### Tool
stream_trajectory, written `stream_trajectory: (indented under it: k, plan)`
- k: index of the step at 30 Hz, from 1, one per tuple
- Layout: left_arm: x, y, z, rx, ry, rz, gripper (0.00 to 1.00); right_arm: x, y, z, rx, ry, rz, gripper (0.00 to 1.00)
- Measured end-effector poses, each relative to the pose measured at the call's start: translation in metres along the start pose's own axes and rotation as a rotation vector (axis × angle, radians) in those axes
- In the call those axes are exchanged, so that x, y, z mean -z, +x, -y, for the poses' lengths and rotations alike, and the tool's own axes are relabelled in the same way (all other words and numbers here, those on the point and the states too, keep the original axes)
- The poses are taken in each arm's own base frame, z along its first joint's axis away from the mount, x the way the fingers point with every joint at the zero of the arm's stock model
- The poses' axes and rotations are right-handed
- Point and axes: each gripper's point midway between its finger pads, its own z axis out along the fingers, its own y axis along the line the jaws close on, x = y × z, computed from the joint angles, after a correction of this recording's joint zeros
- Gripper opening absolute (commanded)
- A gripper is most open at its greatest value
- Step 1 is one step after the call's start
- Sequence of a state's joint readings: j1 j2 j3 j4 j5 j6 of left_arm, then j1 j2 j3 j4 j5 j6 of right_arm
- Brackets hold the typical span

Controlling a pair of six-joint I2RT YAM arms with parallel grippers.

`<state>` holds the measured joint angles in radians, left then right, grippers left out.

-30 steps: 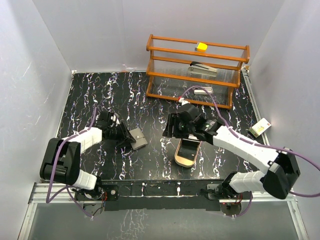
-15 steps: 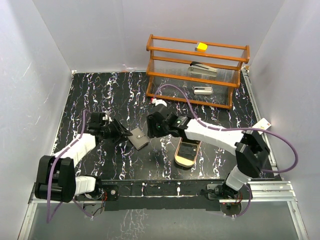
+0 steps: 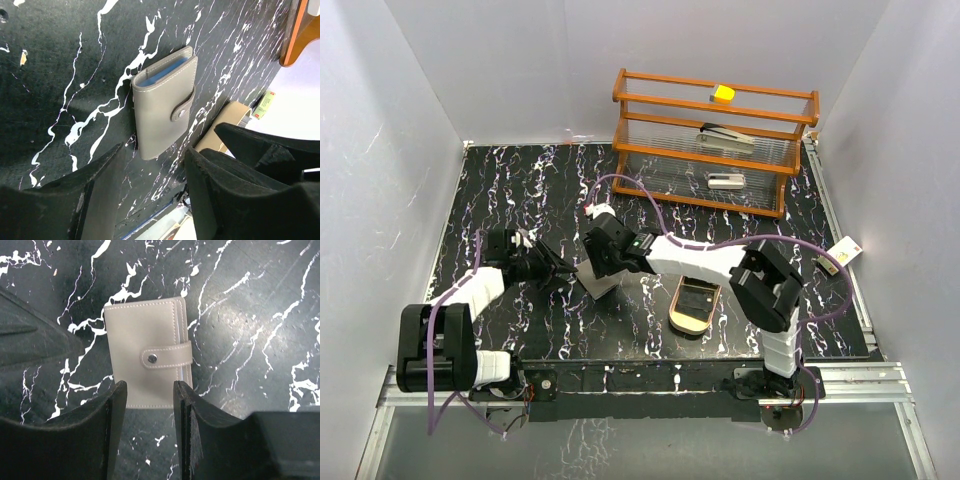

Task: Put the credit cards into the card holder
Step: Open the card holder at the center of the board.

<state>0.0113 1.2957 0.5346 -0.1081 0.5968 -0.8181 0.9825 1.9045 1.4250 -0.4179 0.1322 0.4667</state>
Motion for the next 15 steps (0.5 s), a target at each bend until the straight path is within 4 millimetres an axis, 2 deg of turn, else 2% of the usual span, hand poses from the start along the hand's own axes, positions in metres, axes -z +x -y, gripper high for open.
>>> stream_trajectory:
  k: [8,15]
  plan:
    - [-0.004,0.005,-0.002,0.001,0.008,-0.039,0.49,-0.023,-0.005,-0.008,0.052,-0.003,-0.006,0.37]
    - [-0.009,0.009,-0.008,0.016,0.003,-0.064,0.49,-0.036,-0.002,-0.009,0.065,-0.002,-0.023,0.35]
